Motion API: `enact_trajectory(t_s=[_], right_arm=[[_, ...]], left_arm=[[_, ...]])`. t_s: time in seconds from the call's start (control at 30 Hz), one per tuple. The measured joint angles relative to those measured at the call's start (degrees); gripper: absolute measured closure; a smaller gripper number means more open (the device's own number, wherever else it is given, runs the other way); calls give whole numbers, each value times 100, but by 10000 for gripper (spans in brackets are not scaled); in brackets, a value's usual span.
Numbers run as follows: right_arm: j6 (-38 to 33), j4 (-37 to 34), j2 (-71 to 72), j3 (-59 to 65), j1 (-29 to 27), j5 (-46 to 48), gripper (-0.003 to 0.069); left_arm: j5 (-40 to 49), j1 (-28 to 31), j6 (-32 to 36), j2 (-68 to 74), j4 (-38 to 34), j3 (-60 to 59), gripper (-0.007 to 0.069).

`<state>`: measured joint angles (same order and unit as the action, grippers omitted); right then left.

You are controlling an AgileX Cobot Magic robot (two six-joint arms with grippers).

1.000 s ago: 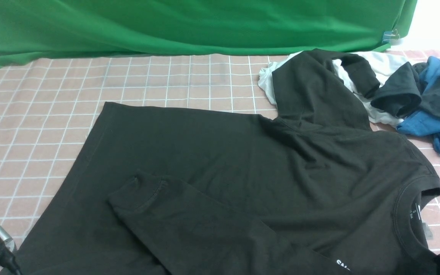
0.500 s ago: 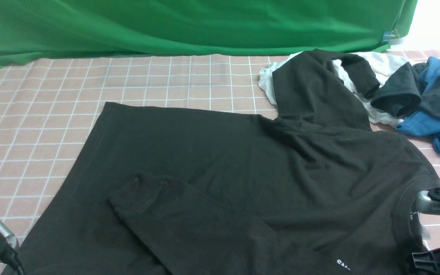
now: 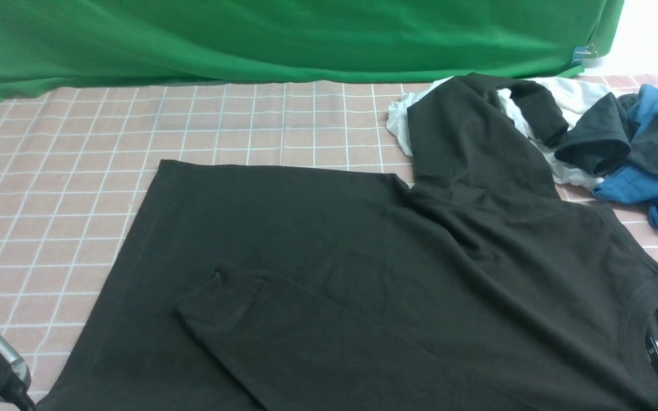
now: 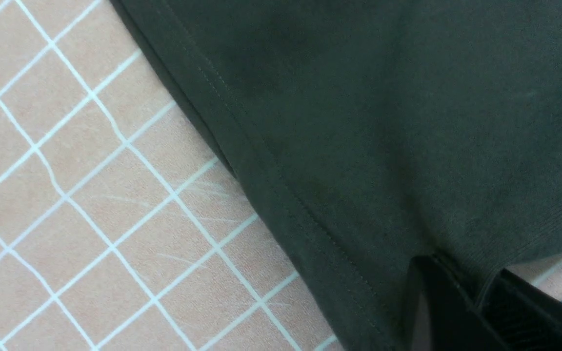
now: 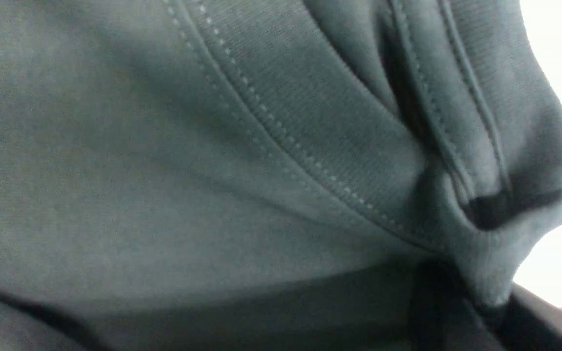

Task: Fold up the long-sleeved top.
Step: Use your right arm to clamp the cuff farthest to him

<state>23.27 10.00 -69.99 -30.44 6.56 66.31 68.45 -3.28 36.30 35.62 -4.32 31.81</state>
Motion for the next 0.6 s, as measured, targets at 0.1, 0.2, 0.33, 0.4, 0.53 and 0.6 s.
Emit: enact_trajectory(t_s=[0.1,0.2,0.33,0.4,0.53,0.6], right_arm=[[-10,29,12,0,0,131,408],[-131,63,12,-7,0,222,251],[-348,63,12,-295,0,347,120],[-357,63,12,-485,0,354,123],[-473,-90,23,-1368,0,-528,254],[-798,-458,9,-1689,0,-1262,355]], left_arm=[[49,0,0,0,0,0,587],[62,0,0,0,0,0,587],[43,0,0,0,0,0,587],[26,0,0,0,6,0,587],[-90,0,0,0,61,0,587],[-175,0,0,0,65,0,587]])
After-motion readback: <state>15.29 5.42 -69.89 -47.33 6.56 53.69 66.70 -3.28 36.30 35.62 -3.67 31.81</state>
